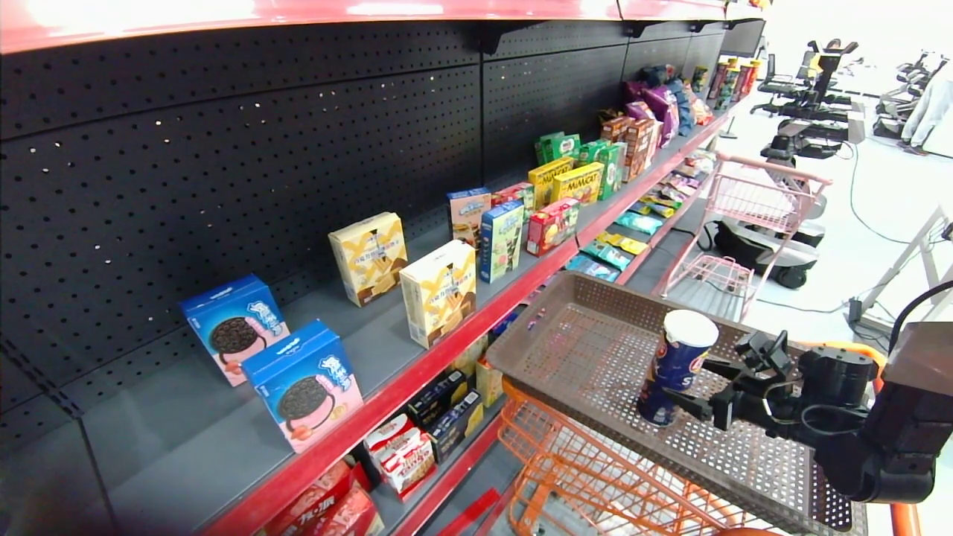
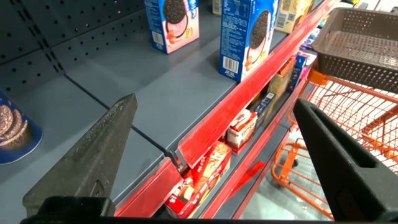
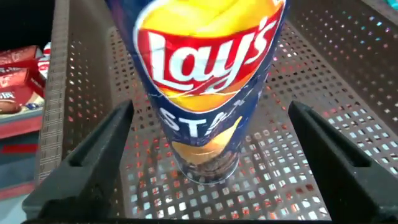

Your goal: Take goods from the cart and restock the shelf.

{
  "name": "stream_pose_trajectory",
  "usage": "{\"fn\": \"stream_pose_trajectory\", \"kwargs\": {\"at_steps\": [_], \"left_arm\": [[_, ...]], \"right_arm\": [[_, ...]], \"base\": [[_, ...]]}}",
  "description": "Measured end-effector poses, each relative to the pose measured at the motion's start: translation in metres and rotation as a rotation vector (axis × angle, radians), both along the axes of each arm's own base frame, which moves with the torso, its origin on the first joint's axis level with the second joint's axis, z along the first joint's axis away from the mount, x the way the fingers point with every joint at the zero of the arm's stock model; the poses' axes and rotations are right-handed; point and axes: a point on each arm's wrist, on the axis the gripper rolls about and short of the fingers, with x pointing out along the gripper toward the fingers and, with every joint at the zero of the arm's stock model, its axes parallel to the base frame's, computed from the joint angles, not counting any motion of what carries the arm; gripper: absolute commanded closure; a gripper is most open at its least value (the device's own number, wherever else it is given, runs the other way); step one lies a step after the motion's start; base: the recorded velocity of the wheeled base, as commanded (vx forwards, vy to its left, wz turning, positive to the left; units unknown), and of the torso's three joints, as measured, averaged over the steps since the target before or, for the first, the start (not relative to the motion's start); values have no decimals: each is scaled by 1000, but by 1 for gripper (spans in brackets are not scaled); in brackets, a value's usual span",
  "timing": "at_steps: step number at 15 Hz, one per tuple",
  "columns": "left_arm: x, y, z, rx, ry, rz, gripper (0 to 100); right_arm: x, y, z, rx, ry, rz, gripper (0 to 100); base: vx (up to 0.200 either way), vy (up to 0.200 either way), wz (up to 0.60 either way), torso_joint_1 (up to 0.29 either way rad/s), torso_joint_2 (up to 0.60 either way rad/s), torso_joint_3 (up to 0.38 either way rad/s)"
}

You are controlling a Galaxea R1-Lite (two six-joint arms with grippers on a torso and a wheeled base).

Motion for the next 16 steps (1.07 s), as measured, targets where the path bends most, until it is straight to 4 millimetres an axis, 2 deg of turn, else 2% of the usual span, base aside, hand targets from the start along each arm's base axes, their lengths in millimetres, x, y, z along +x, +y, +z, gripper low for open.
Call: {"fn": "stream_pose_trajectory", "kwargs": {"at_steps": [7, 16], "left_arm": [[0, 0, 0, 0, 0, 0, 0], [0, 0, 0, 0, 0, -1, 0]], "right_arm": [[20, -3, -6, 5, -40, 44, 0], [38, 8, -7, 8, -82, 82, 0]], "base": [[0, 0, 0, 0, 0, 0], [0, 0, 0, 0, 0, 0]]}}
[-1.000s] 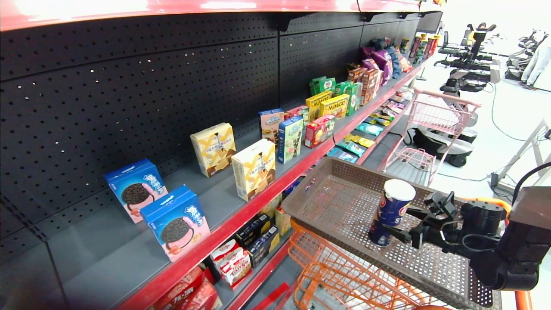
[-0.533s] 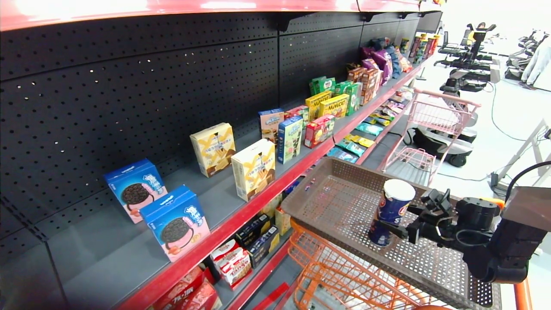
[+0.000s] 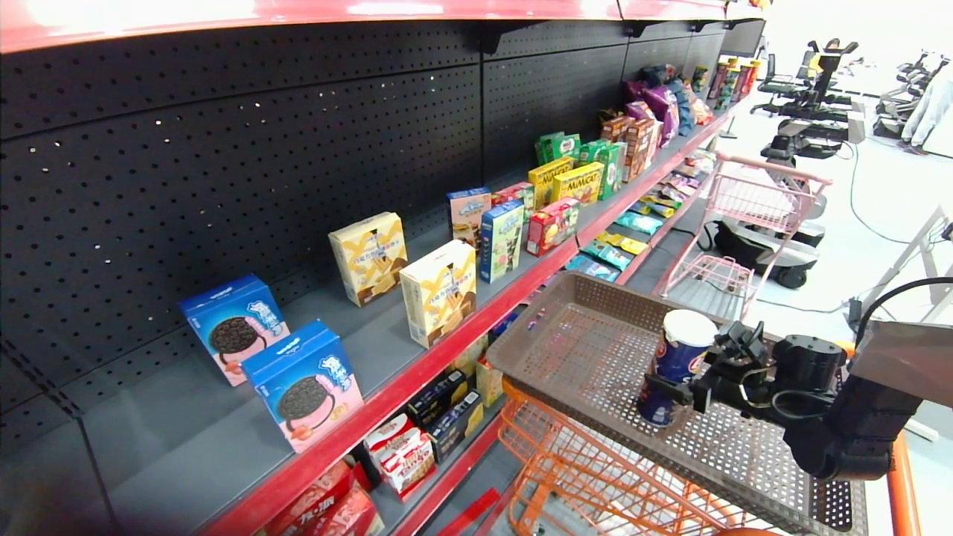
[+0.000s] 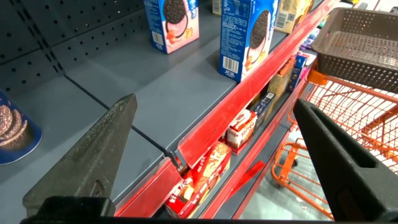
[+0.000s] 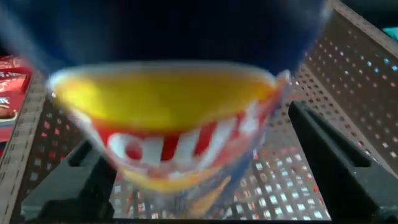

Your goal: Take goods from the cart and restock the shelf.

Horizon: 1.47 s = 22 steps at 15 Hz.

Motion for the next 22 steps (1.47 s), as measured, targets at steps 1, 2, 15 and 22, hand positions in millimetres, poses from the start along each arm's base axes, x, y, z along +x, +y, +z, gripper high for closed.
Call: {"fn": "stream_pose_trajectory", "kwargs": {"at_steps": [1, 2, 15, 22], "left_arm": [[0, 0, 0, 0, 0, 0, 0], [0, 0, 0, 0, 0, 0, 0], [0, 0, 0, 0, 0, 1, 0], [0, 0, 0, 0, 0, 1, 0]], "right_arm": [[3, 2, 0, 2, -5, 6, 0], [5, 4, 0, 2, -9, 11, 0], [-1, 8, 14, 29, 30, 20, 100], [-69, 24, 111, 80, 125, -283, 100]], "base": [[0, 0, 0, 0, 0, 0], [0, 0, 0, 0, 0, 0], [0, 0, 0, 0, 0, 0], [0, 0, 0, 0, 0, 0]]}}
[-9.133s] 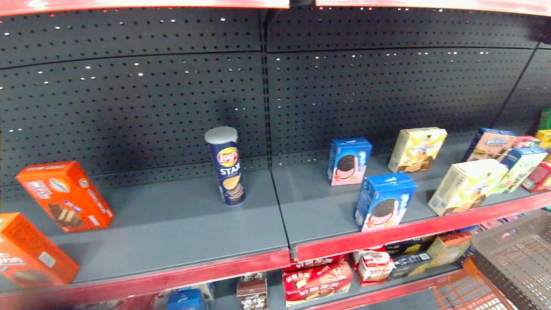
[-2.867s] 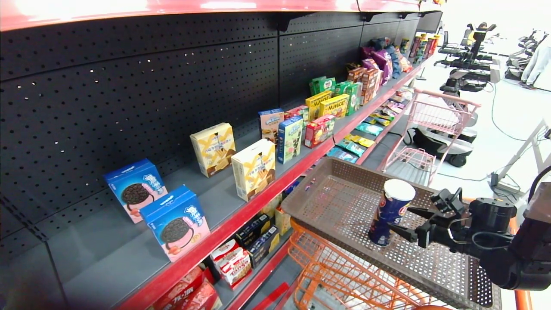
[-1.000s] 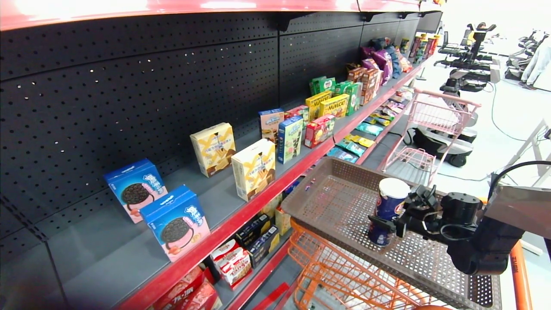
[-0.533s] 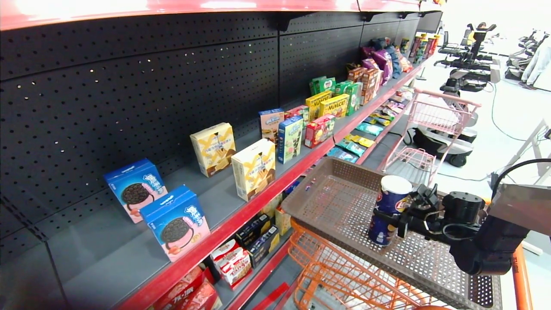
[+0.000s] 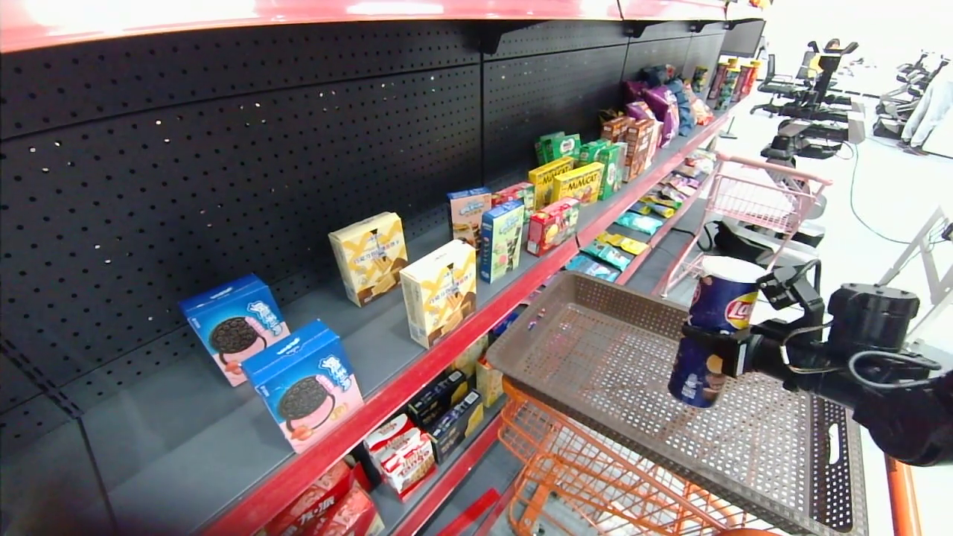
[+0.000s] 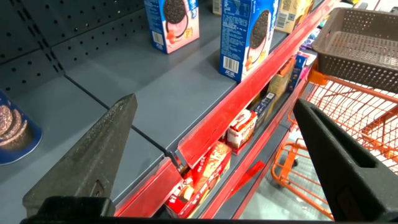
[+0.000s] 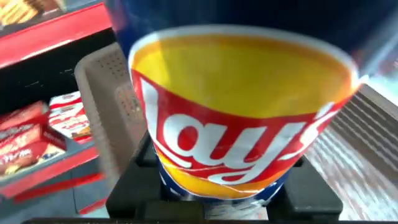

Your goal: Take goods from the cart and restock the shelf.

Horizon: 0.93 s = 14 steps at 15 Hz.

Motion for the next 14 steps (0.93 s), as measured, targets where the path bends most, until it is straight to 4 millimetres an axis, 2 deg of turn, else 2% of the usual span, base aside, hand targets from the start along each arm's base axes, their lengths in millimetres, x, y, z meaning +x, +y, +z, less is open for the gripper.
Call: {"fn": "stream_pose_trajectory", "kwargs": {"at_steps": [4, 7, 8, 11, 14], "left_arm": [[0, 0, 0, 0, 0, -1, 0], [0, 0, 0, 0, 0, 0, 0], [0, 0, 0, 0, 0, 0, 0], [0, 0, 0, 0, 0, 0, 0], [0, 0, 0, 0, 0, -1, 0]], "right_arm": [[-78, 16, 34, -30, 19, -242, 100], [-128, 19, 41, -125, 91, -464, 100], [-142, 21, 44, -147, 105, -485, 100], [-171, 30, 53, -123, 59, -433, 100], [-180, 33, 59, -87, 25, -396, 100]], "base": [[0, 0, 0, 0, 0, 0], [0, 0, 0, 0, 0, 0], [0, 0, 600, 2, 2, 2], [0, 0, 600, -1, -4, 6], [0, 0, 600, 7, 2, 4]]}}
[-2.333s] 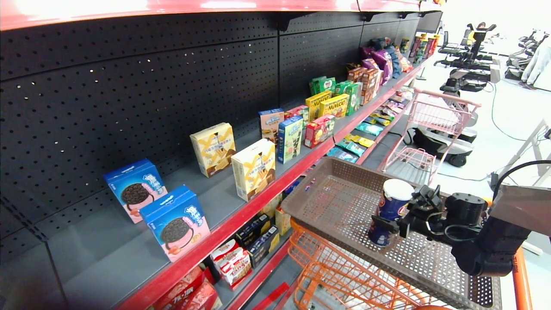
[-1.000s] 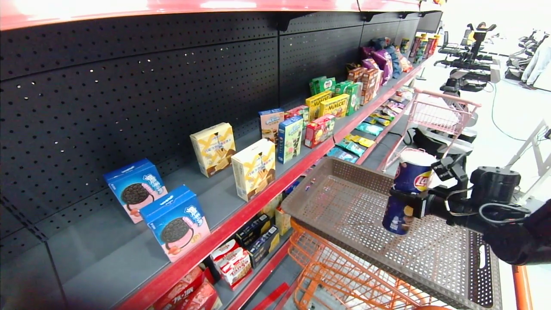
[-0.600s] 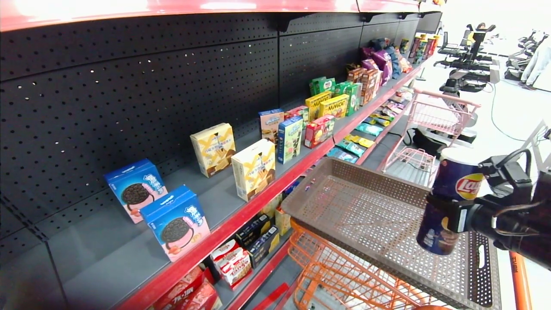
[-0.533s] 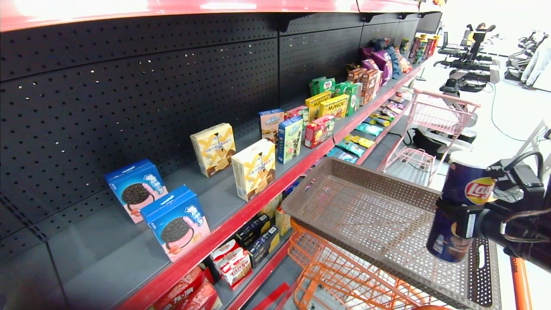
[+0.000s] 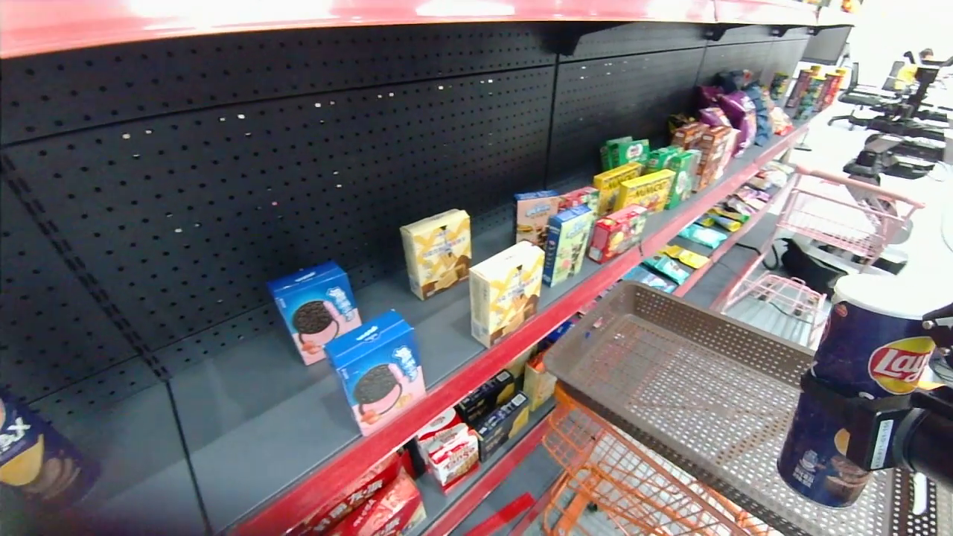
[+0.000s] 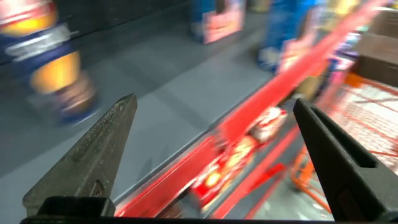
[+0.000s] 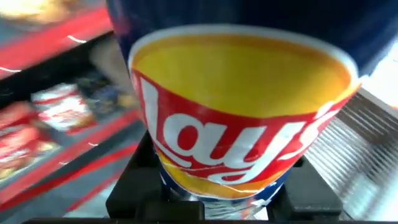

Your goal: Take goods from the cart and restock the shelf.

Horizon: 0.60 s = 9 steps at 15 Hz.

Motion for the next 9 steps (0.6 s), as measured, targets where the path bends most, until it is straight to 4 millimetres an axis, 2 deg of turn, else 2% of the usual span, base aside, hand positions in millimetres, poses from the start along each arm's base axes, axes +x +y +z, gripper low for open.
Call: {"fn": "stream_pose_trajectory", "kwargs": {"at_steps": [8, 9], "left_arm": [[0, 0, 0, 0, 0, 0, 0], [0, 0, 0, 1, 0, 0, 0]], "right_arm": [[-5, 4, 2, 9, -12, 47, 100], [-5, 4, 2, 9, -13, 48, 100]], "base": [[0, 0, 600, 1, 2, 3], [0, 0, 0, 0, 0, 0]]}}
